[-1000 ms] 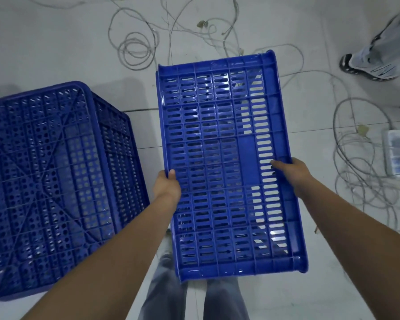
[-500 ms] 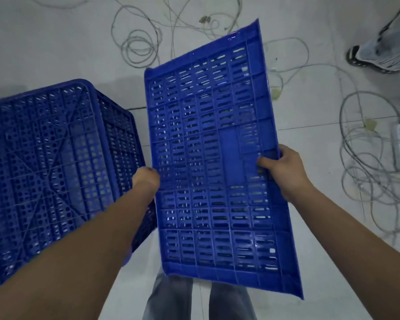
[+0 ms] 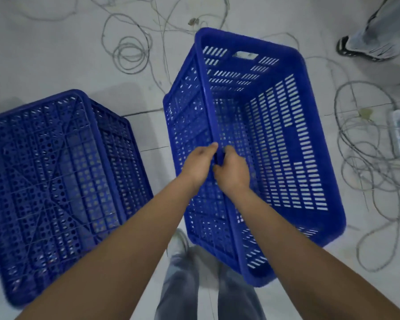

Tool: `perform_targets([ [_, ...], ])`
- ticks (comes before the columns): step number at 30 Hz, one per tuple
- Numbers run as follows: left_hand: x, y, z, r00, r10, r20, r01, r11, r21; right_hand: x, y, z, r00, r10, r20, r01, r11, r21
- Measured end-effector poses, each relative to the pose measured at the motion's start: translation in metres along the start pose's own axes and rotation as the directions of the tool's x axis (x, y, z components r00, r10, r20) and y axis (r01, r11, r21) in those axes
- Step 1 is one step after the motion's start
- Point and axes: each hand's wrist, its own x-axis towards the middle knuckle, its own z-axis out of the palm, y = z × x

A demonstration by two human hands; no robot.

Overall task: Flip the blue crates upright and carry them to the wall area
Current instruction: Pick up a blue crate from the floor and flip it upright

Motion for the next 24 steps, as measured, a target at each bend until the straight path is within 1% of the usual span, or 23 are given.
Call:
perform_targets([
  [1,0.001,0.001,0.003,1.0,0.006,-0.004,-0.006,1.0,0.002,-0.001,-0.002,0.01,1.0,-0.018,0.015,0.018,1.0,0.007],
  [3,0.009,-0.001,0.002,0.998,-0.013,-0.059,0.013,1.0,0.008,-0.002,-0.008,0.025,0.998,-0.025,0.051,0.025,1.0,-0.009],
  [6,0.028,-0.011,-0.012,0.978,-0.011,-0.207,0.045,0.986,0.159,-0.002,-0.018,0.042,0.993,-0.028,0.116,0.029,1.0,-0.01],
  [9,0.047,-0.018,-0.031,0.959,-0.021,-0.281,0.107,0.95,0.294,-0.001,-0.023,0.061,0.98,-0.053,0.193,0.04,0.997,0.066],
  [11,0.055,-0.025,-0.044,0.945,-0.03,-0.327,0.157,0.915,0.371,0.003,-0.022,0.068,0.957,-0.076,0.28,0.042,0.991,0.127],
  [13,0.063,-0.035,-0.058,0.934,-0.055,-0.354,0.19,0.914,0.357,0.011,-0.017,0.068,0.927,-0.123,0.354,0.076,0.987,0.144],
  [15,0.067,-0.046,-0.068,0.928,-0.104,-0.358,0.22,0.928,0.299,0.024,-0.003,0.057,0.919,-0.132,0.37,0.098,0.989,0.11],
  [17,0.072,-0.057,-0.078,0.922,-0.166,-0.349,0.248,0.946,0.207,0.038,0.021,0.037,0.955,-0.087,0.284,0.073,0.996,0.057],
  [19,0.077,-0.065,-0.085,0.919,-0.202,-0.339,0.258,0.958,0.127,0.052,0.052,0.013,0.994,-0.03,0.103,0.031,0.999,-0.011],
  [20,0.078,-0.068,-0.088,0.917,-0.212,-0.337,0.26,0.96,0.104,0.057,0.068,0.0,1.0,-0.005,0.006,0.006,0.999,-0.052],
  [22,0.077,-0.073,-0.09,0.918,-0.221,-0.33,0.257,0.964,0.072,0.064,0.097,-0.02,0.985,0.04,-0.167,-0.056,0.994,-0.089],
  [23,0.077,-0.075,-0.091,0.917,-0.227,-0.329,0.262,0.963,0.066,0.066,0.108,-0.027,0.972,0.075,-0.224,-0.097,0.991,-0.091],
  [24,0.077,-0.077,-0.092,0.919,-0.226,-0.325,0.259,0.964,0.063,0.068,0.118,-0.033,0.961,0.121,-0.25,-0.147,0.985,-0.088],
])
